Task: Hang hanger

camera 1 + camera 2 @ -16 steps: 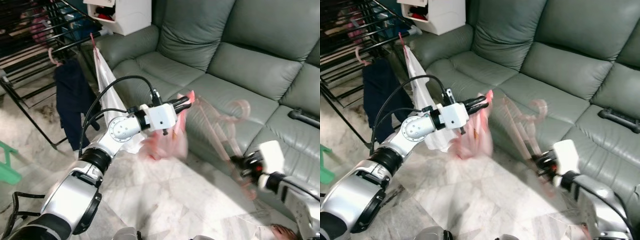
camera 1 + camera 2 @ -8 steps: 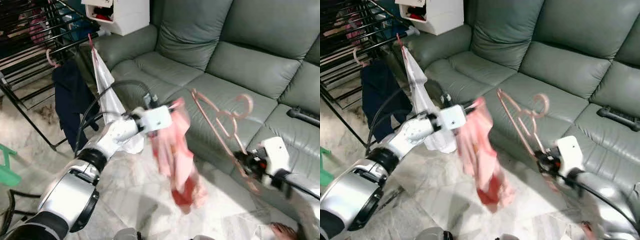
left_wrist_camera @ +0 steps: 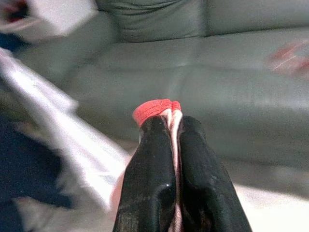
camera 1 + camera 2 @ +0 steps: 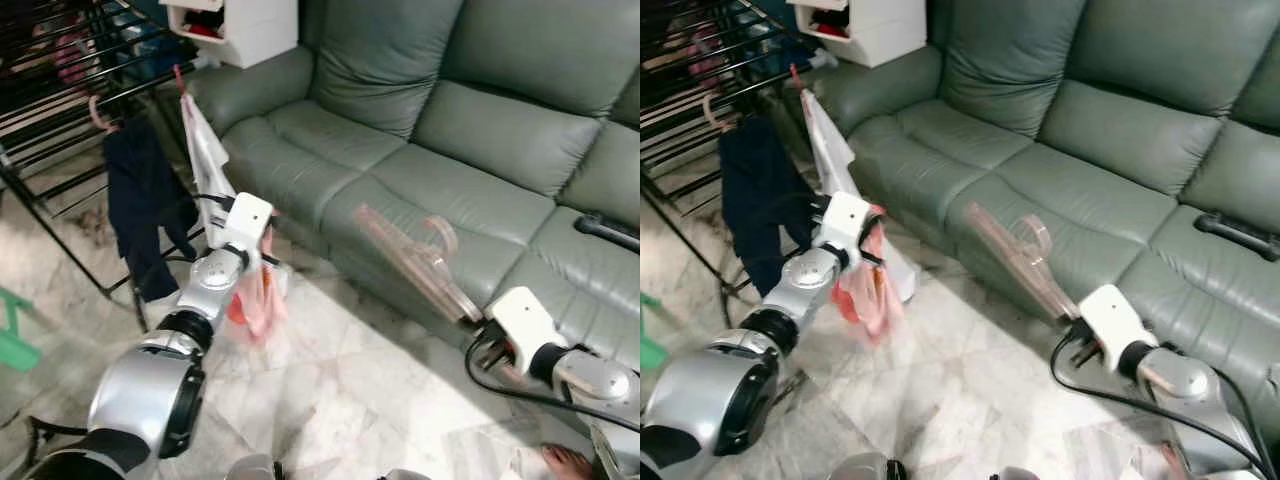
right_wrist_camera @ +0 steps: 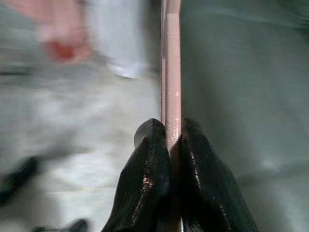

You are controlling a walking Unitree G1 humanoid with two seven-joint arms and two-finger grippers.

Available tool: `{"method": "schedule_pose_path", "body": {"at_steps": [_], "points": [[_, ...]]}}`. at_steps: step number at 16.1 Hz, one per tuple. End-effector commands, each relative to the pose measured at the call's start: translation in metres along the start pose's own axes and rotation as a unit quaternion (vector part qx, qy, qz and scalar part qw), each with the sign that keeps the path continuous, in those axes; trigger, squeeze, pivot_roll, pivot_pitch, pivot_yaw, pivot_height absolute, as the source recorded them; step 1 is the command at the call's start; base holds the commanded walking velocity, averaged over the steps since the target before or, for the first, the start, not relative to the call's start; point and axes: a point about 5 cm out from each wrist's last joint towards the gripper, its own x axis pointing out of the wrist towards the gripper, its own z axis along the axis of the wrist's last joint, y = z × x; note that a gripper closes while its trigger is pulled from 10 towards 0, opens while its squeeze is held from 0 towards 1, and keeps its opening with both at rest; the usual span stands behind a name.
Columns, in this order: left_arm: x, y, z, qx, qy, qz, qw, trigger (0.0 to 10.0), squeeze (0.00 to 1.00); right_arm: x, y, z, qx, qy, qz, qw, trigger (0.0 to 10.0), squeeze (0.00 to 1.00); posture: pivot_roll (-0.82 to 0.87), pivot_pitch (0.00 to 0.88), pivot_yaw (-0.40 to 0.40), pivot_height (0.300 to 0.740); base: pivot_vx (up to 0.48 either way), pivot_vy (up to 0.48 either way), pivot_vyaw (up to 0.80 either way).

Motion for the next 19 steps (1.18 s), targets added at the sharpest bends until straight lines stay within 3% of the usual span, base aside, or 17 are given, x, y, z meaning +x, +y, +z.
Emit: {"method": "schedule_pose_path", "body": {"at_steps": [1,2,3,8,10,12,15,17,18,19], "points": [[0.006,-0.004,0.030,0.053,-0.065,-0.068,0.994,10.0,0.00,-0.005,0.011,0.017,-0.005,-0.029,0.074,0.997,10.0,0.00,-0.15,0.000,0.074,0.740,0.000,0.000,0.00],[0.006,-0.009,0.039,0.129,-0.084,-0.107,0.982,10.0,0.00,-0.009,0.013,0.021,-0.008,-0.035,0.100,0.994,10.0,0.00,-0.15,0.000,0.077,0.740,0.000,0.000,0.00],[0.006,-0.010,0.042,0.157,-0.088,-0.120,0.976,10.0,0.00,-0.012,0.014,0.024,-0.007,-0.036,0.116,0.993,10.0,0.00,-0.15,0.000,0.079,0.740,0.000,0.000,0.00],[0.007,-0.015,0.052,0.211,-0.102,-0.165,0.958,10.0,0.00,-0.024,0.009,0.030,-0.004,-0.028,0.141,0.990,10.0,0.00,-0.17,0.000,0.090,0.740,0.000,0.000,0.00],[0.008,-0.009,0.054,0.290,-0.096,-0.114,0.945,10.0,0.00,-0.031,0.013,0.032,-0.007,-0.012,0.162,0.987,10.0,0.00,-0.17,0.000,0.090,0.740,0.000,0.000,0.00],[0.010,0.005,0.060,0.295,-0.095,-0.050,0.950,10.0,0.00,-0.036,0.009,0.023,-0.005,0.012,0.151,0.988,10.0,0.00,-0.17,0.000,0.090,0.740,0.000,0.000,0.00],[0.009,0.011,0.064,0.282,-0.104,-0.032,0.953,10.0,0.00,-0.044,0.009,0.017,0.000,0.038,0.159,0.987,10.0,0.00,-0.17,0.000,0.088,0.740,0.000,0.000,0.00],[0.008,0.003,0.061,0.279,-0.108,-0.082,0.951,10.0,0.00,-0.047,0.006,0.020,-0.003,0.037,0.158,0.987,10.0,0.00,-0.17,0.000,0.090,0.740,0.000,0.000,0.00],[0.006,-0.005,0.057,0.285,-0.102,-0.133,0.944,10.0,0.00,-0.047,0.005,0.025,-0.003,0.023,0.160,0.987,10.0,0.00,-0.17,0.000,0.090,0.740,0.000,0.000,0.00],[0.004,-0.013,0.050,0.314,-0.089,-0.187,0.926,10.0,0.00,-0.048,0.006,0.031,-0.004,0.006,0.170,0.985,10.0,0.00,-0.17,0.000,0.089,0.740,0.000,0.000,0.00]]}}
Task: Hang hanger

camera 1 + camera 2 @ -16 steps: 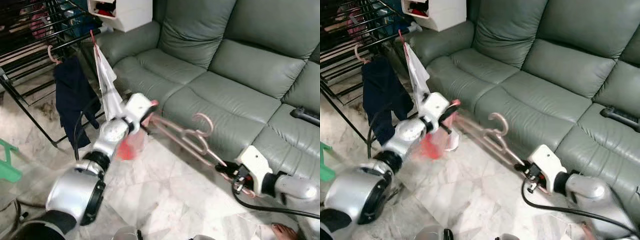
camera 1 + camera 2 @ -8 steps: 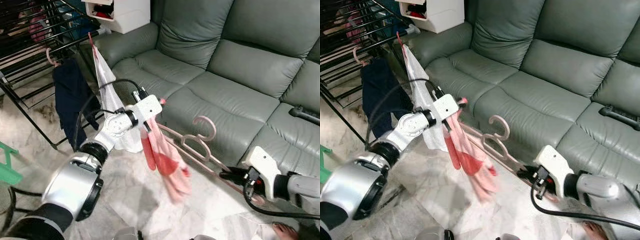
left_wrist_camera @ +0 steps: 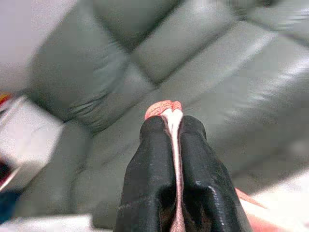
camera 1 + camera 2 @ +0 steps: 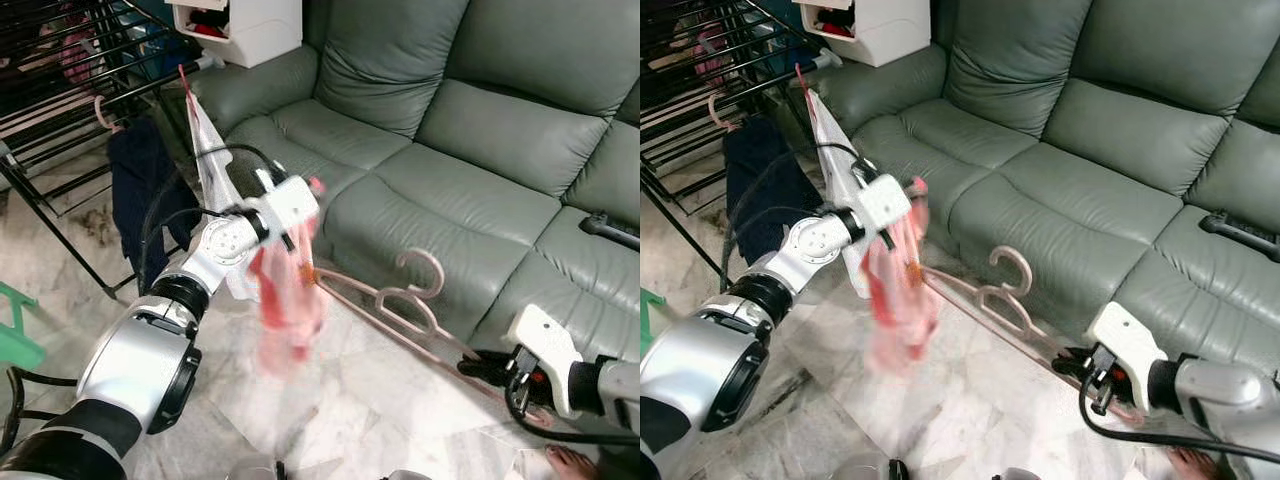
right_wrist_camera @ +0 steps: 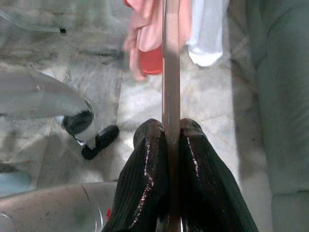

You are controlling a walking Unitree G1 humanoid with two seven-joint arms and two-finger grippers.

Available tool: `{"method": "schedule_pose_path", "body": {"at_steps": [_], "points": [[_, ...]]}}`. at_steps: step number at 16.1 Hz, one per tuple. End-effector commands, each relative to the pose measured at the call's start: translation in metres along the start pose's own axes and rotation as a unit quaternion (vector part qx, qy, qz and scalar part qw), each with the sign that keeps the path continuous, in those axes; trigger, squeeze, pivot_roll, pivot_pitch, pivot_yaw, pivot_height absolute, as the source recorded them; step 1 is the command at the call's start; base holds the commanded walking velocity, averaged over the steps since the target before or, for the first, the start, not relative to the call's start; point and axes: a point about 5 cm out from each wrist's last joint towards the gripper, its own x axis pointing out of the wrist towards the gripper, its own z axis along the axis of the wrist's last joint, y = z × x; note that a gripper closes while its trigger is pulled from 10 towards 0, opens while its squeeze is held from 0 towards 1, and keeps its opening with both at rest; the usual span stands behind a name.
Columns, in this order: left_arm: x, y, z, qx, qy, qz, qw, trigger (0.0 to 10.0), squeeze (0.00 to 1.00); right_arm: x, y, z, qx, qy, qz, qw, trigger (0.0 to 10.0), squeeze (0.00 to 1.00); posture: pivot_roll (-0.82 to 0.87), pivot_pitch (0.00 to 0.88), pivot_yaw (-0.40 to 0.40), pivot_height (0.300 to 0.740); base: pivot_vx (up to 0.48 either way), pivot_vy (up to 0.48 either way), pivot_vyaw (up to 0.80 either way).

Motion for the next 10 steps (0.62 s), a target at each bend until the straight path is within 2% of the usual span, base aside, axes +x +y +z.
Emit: {"method": "schedule_pose_path", "body": {"at_steps": [1,2,3,7,10], "points": [[-0.002,-0.007,-0.001,0.030,-0.001,-0.043,0.999,10.0,0.00,-0.003,0.002,0.015,-0.019,-0.029,0.015,0.999,10.0,0.00,-0.17,0.000,0.089,0.740,0.000,0.000,0.00],[-0.002,-0.010,-0.001,0.055,-0.003,-0.054,0.997,10.0,0.00,-0.004,0.004,0.018,-0.019,-0.036,0.023,0.999,10.0,0.00,-0.17,0.000,0.084,0.740,0.000,0.000,0.00],[-0.001,-0.010,0.000,0.062,-0.006,-0.052,0.997,10.0,0.00,-0.004,0.003,0.018,-0.021,-0.036,0.022,0.999,10.0,0.00,-0.17,0.000,0.083,0.740,0.000,0.000,0.00],[0.000,-0.008,0.009,0.067,-0.038,-0.053,0.996,10.0,0.00,0.000,0.000,0.012,-0.010,-0.034,0.014,0.999,10.0,0.00,-0.17,0.000,0.080,0.740,0.000,0.000,0.00],[-0.003,0.000,0.014,0.082,-0.061,-0.031,0.994,10.0,0.00,0.003,-0.002,-0.001,0.025,-0.041,-0.014,0.999,10.0,0.00,-0.17,0.000,0.081,0.740,0.000,0.000,0.00]]}}
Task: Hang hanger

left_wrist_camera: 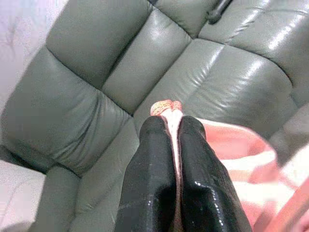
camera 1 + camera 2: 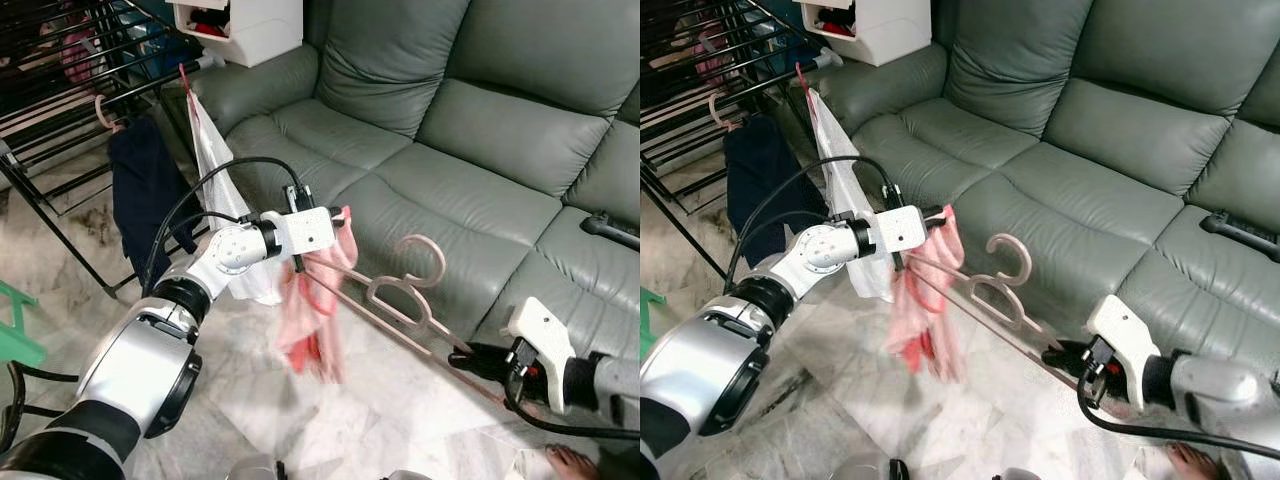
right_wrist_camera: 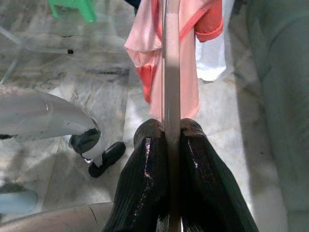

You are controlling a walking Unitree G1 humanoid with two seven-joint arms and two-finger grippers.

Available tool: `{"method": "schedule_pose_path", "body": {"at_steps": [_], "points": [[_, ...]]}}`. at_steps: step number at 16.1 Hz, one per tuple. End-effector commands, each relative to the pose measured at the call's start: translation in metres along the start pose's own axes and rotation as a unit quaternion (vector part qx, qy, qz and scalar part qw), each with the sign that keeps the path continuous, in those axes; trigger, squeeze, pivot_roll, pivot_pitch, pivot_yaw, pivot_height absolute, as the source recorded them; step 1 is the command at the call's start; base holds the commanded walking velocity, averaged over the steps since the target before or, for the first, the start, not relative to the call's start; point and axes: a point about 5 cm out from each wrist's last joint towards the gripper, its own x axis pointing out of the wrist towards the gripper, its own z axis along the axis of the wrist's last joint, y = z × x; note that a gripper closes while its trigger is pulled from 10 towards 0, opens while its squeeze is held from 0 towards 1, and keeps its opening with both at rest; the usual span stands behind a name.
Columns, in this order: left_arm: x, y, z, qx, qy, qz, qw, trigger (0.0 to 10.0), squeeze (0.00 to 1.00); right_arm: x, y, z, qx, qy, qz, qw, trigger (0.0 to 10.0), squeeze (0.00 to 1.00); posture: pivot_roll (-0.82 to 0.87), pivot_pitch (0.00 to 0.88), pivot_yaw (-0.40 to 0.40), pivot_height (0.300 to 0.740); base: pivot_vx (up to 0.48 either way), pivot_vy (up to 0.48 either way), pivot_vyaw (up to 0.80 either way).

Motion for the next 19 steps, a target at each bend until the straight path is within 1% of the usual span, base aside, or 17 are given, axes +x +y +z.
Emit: {"method": "schedule_pose_path", "body": {"at_steps": [1,2,3,5,7,8,9,10,11,12,13,14,16,17,18,19], "points": [[-0.005,0.012,0.002,0.013,-0.009,0.022,1.000,10.0,0.00,-0.002,-0.003,-0.002,0.012,-0.015,-0.019,1.000,10.0,0.00,-0.17,0.000,0.079,0.740,0.000,0.000,0.00],[-0.006,0.014,0.001,0.011,-0.010,0.027,1.000,10.0,0.00,-0.001,-0.003,-0.006,0.027,-0.019,-0.020,0.999,10.0,0.00,-0.17,0.000,0.077,0.740,0.000,0.000,0.00],[-0.007,0.019,0.003,0.013,-0.018,0.040,0.999,10.0,0.00,0.002,-0.006,-0.016,0.066,-0.033,-0.043,0.996,10.0,0.00,-0.17,0.000,0.076,0.740,0.000,0.000,0.00],[-0.006,0.021,0.009,0.018,-0.037,0.045,0.998,10.0,0.00,0.007,-0.012,-0.026,0.103,-0.050,-0.076,0.990,10.0,0.00,-0.16,0.000,0.075,0.740,0.000,0.000,0.00],[-0.002,0.017,0.021,0.026,-0.085,0.033,0.996,10.0,0.00,0.015,-0.022,-0.027,0.154,-0.091,-0.126,0.976,10.0,0.00,-0.16,0.000,0.076,0.740,0.000,0.000,0.00],[0.000,0.012,0.027,0.033,-0.109,0.020,0.993,10.0,0.00,0.019,-0.027,-0.028,0.173,-0.104,-0.145,0.969,10.0,0.00,-0.16,0.000,0.075,0.740,0.000,0.000,0.00],[0.001,0.004,0.031,0.045,-0.121,0.003,0.992,10.0,0.00,0.023,-0.029,-0.028,0.190,-0.111,-0.148,0.964,10.0,0.00,-0.16,0.000,0.075,0.740,0.000,0.000,0.00],[0.002,-0.001,0.029,0.060,-0.115,-0.006,0.992,10.0,0.00,0.027,-0.024,-0.026,0.182,-0.105,-0.128,0.969,10.0,0.00,-0.15,0.000,0.072,0.740,0.000,0.000,0.00],[0.003,-0.004,0.024,0.063,-0.095,0.003,0.994,10.0,0.00,0.032,-0.009,-0.021,0.164,-0.088,-0.070,0.980,10.0,0.00,-0.15,0.000,0.071,0.740,0.000,0.000,0.00],[0.004,-0.002,0.021,0.054,-0.081,0.020,0.995,10.0,0.00,0.034,0.004,-0.020,0.132,-0.061,-0.023,0.989,10.0,0.00,-0.15,0.000,0.072,0.740,0.000,0.000,0.00],[0.004,0.000,0.021,0.041,-0.078,0.029,0.996,10.0,0.00,0.033,0.009,-0.021,0.116,-0.043,-0.006,0.992,10.0,0.00,-0.15,0.000,0.072,0.740,0.000,0.000,0.00],[0.005,0.001,0.023,0.038,-0.082,0.032,0.995,10.0,0.00,0.033,0.007,-0.021,0.107,-0.036,-0.016,0.993,10.0,0.00,-0.16,0.000,0.074,0.740,0.000,0.000,0.00],[0.010,0.004,0.034,0.031,-0.114,0.046,0.992,10.0,0.00,0.033,-0.005,-0.028,0.137,-0.031,-0.056,0.988,10.0,0.00,-0.17,0.000,0.074,0.740,0.000,0.000,0.00],[0.013,0.005,0.041,0.035,-0.131,0.048,0.990,10.0,0.00,0.035,-0.012,-0.032,0.155,-0.031,-0.089,0.983,10.0,0.00,-0.16,0.000,0.075,0.740,0.000,0.000,0.00],[0.015,0.006,0.047,0.043,-0.146,0.053,0.987,10.0,0.00,0.037,-0.024,-0.036,0.177,-0.038,-0.151,0.972,10.0,0.00,-0.16,0.000,0.074,0.740,0.000,0.000,0.00],[0.013,0.012,0.049,0.039,-0.154,0.070,0.985,10.0,0.00,0.035,-0.038,-0.039,0.219,-0.055,-0.217,0.950,10.0,0.00,-0.16,0.000,0.071,0.740,0.000,0.000,0.00]]}}
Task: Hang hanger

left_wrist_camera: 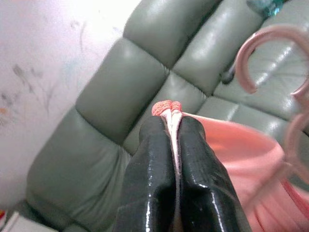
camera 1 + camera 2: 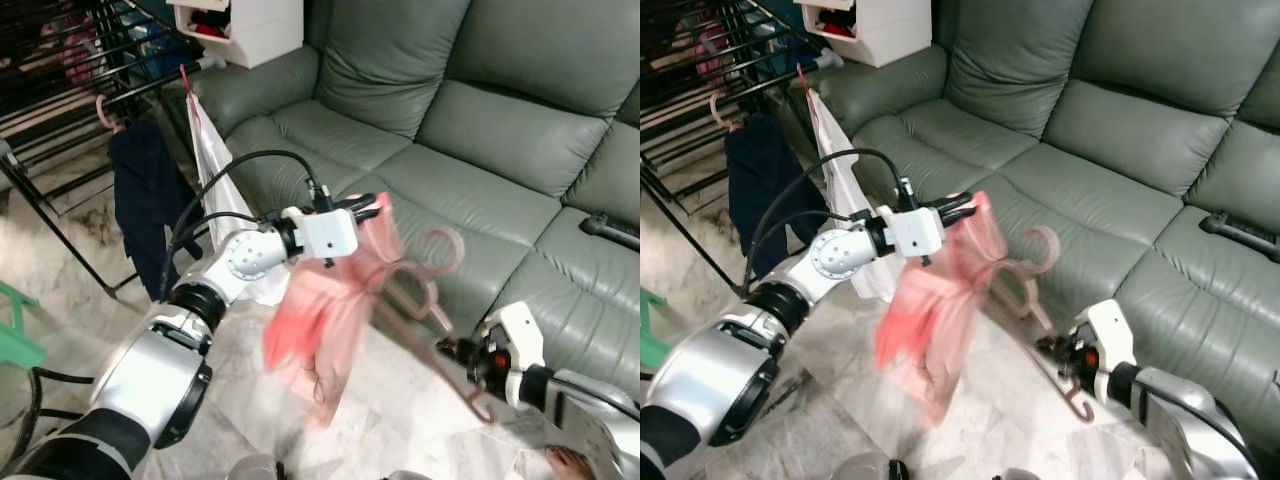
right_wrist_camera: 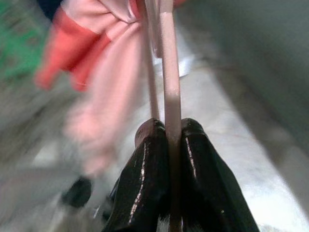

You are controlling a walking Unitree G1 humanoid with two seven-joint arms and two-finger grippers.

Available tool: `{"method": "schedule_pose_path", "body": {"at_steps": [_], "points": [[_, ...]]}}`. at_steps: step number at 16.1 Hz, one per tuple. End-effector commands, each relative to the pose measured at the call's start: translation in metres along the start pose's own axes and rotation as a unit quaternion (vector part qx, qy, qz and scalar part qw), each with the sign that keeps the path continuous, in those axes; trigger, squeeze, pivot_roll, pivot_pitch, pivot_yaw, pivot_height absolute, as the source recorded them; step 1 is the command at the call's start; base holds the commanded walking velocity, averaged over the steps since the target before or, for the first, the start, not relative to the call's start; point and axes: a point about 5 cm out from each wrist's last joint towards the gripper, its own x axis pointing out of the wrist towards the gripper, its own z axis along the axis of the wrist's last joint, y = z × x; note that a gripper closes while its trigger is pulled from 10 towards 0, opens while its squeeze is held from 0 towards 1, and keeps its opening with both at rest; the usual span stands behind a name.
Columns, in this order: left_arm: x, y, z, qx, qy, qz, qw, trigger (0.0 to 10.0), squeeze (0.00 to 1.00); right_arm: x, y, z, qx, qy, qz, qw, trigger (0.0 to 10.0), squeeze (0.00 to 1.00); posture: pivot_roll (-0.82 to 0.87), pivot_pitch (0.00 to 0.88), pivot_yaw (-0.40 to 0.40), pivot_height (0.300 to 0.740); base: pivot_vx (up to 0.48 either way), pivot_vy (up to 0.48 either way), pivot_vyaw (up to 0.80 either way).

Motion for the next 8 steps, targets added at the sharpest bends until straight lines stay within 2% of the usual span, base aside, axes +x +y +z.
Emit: {"method": "schedule_pose_path", "body": {"at_steps": [1,2,3,4,5,6,8], "points": [[0.001,0.019,0.009,0.015,-0.026,0.034,0.999,10.0,0.00,-0.006,-0.026,0.006,0.040,-0.028,-0.100,0.994,10.0,0.00,-0.16,0.000,0.070,0.740,0.000,0.000,0.00],[-0.003,0.026,0.008,0.015,-0.023,0.052,0.998,10.0,0.00,-0.010,-0.044,0.005,0.074,-0.043,-0.169,0.982,10.0,0.00,-0.15,0.000,0.068,0.740,0.000,0.000,0.00],[-0.006,0.030,0.006,0.014,-0.018,0.068,0.997,10.0,0.00,-0.014,-0.056,0.005,0.106,-0.059,-0.209,0.970,10.0,0.00,-0.15,0.000,0.064,0.740,0.000,0.000,0.00],[-0.010,0.030,0.000,0.008,-0.002,0.075,0.997,10.0,0.00,-0.018,-0.062,0.008,0.131,-0.078,-0.225,0.962,10.0,0.00,-0.15,0.000,0.064,0.740,0.000,0.000,0.00],[-0.018,0.027,-0.008,0.019,0.027,0.078,0.996,10.0,0.00,-0.018,-0.057,0.017,0.136,-0.093,-0.190,0.968,10.0,0.00,-0.15,0.000,0.062,0.740,0.000,0.000,0.00],[-0.020,0.025,-0.013,0.014,0.042,0.087,0.995,10.0,0.00,-0.013,-0.041,0.017,0.103,-0.071,-0.135,0.983,10.0,0.00,-0.16,0.000,0.063,0.740,0.000,0.000,0.00],[-0.018,0.020,-0.012,0.013,0.042,0.080,0.996,10.0,0.00,-0.009,-0.022,0.006,0.094,-0.023,-0.072,0.993,10.0,0.00,-0.16,0.000,0.063,0.740,0.000,0.000,0.00]]}}
